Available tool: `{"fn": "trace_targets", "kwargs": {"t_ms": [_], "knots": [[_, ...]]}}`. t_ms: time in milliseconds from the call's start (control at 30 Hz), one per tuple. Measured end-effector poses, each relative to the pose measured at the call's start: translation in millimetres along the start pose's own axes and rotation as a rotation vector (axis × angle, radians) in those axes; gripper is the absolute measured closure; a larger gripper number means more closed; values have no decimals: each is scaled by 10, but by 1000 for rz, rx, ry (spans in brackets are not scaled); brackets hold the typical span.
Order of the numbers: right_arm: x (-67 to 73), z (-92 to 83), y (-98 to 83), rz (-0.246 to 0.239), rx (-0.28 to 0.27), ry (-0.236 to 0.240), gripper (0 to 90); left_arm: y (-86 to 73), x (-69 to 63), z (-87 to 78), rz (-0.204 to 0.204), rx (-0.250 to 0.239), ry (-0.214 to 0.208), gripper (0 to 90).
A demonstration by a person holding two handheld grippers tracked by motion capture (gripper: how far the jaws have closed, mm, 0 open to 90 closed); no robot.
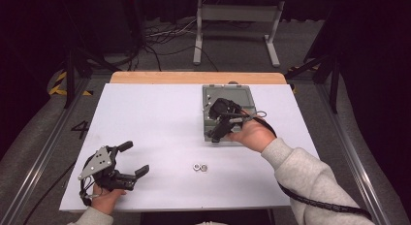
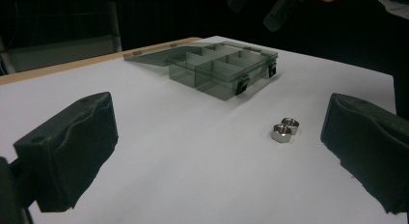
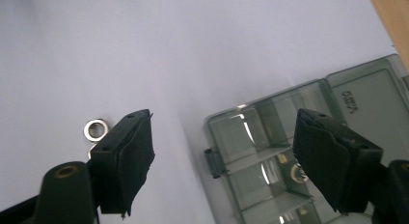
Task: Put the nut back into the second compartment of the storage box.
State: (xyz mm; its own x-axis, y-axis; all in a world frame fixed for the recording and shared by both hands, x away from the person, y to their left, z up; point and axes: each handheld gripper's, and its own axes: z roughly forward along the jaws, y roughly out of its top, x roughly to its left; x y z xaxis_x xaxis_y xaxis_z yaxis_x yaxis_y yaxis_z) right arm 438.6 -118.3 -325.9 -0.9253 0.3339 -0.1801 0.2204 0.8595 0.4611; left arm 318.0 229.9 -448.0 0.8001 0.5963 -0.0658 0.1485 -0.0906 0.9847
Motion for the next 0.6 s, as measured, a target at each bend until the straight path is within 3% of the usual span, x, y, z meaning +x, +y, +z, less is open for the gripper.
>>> {"fn": "trace_targets", "kwargs": {"t_ms": [233, 600], "knots": [[265, 171, -6, -45, 26, 58, 243, 13, -23, 47, 10, 7, -11, 3], [632, 521, -85, -116, 128, 161, 305, 18, -16, 43, 15, 10, -12, 3]]}}
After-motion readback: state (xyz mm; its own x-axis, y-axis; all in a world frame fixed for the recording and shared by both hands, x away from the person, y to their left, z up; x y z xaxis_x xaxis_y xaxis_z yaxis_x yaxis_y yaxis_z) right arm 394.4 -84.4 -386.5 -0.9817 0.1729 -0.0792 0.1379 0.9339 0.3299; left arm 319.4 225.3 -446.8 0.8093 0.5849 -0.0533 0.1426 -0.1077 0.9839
